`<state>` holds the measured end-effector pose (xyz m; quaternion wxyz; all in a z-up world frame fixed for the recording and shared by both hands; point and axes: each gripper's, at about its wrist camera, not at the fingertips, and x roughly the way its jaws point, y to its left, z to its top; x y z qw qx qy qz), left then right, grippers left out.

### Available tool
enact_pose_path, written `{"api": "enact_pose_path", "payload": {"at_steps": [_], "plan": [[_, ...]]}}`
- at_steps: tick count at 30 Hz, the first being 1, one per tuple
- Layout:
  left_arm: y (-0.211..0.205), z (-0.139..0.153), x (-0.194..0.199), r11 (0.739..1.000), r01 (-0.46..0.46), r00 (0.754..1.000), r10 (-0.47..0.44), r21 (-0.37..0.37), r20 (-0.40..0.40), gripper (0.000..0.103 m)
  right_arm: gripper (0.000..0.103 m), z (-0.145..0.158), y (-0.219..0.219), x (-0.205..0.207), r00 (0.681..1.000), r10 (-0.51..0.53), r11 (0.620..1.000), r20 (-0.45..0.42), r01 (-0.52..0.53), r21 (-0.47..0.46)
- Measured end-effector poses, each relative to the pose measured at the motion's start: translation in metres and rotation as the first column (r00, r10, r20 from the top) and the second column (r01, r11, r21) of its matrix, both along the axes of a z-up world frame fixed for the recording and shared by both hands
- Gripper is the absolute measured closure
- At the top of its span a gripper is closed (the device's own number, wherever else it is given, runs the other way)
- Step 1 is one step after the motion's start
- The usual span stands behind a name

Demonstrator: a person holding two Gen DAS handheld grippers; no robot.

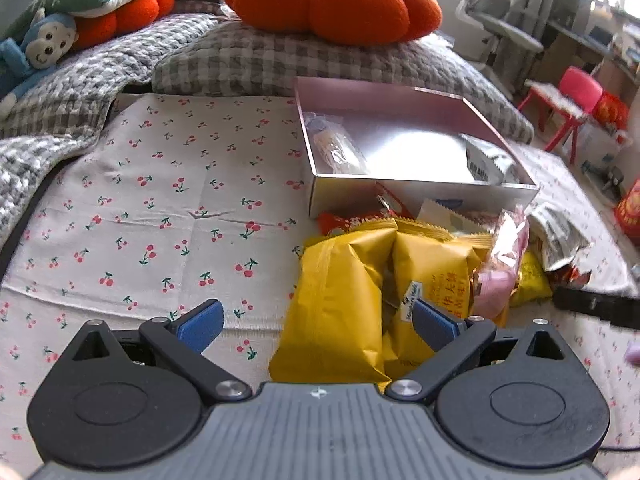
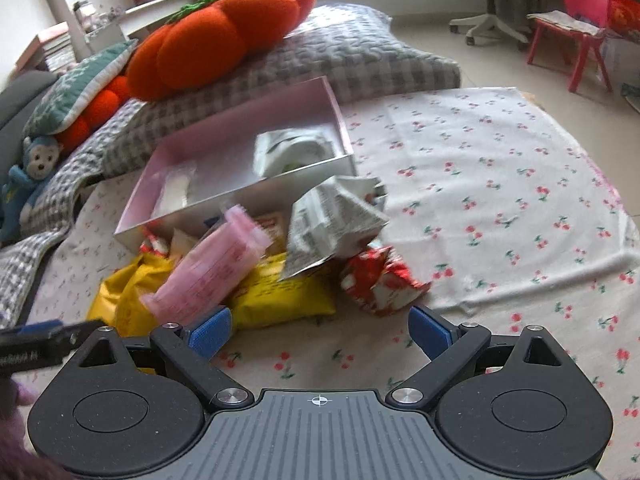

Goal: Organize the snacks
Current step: 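Move both tools back over the snack pile, then grasp a yellow pastry packet with the left tool while the right tool grasps a gold bar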

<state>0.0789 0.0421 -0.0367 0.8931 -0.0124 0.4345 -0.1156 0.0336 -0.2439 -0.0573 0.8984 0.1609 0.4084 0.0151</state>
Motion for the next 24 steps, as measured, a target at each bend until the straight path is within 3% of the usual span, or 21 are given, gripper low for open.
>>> {"api": "enact_pose_path", "payload": {"at_steps": [9, 12, 13, 18, 22, 24], "plan": [[0.015, -0.016, 0.006, 0.990, 0.047, 0.999, -0.046, -0.131, 0.010, 0.016, 0.006, -0.013, 0.040, 0.002, 0.994, 0.111, 0.993, 0.015, -0.111, -0.036], [0.020, -0.018, 0.007, 0.984, 0.052, 0.999, -0.053, -0.168, -0.003, 0.022, 0.006, -0.018, 0.052, 0.006, 0.993, 0.115, 0.993, 0.012, -0.115, -0.036], [0.022, -0.019, 0.008, 0.983, 0.050, 0.999, -0.053, -0.176, -0.009, 0.029, 0.006, -0.019, 0.055, 0.008, 0.993, 0.118, 0.993, 0.009, -0.117, -0.033], [0.026, -0.023, 0.009, 0.981, 0.073, 0.996, -0.080, -0.179, -0.032, 0.034, 0.006, -0.023, 0.072, 0.015, 0.991, 0.128, 0.988, 0.028, -0.125, -0.090], [0.025, -0.023, 0.009, 0.983, 0.110, 0.993, -0.115, -0.145, -0.028, 0.037, 0.005, -0.028, 0.083, 0.013, 0.983, 0.176, 0.967, 0.044, -0.165, -0.192], [0.024, -0.024, 0.010, 0.984, 0.128, 0.991, -0.132, -0.123, -0.028, 0.038, 0.005, -0.029, 0.082, 0.010, 0.978, 0.201, 0.962, 0.054, -0.187, -0.199]]}}
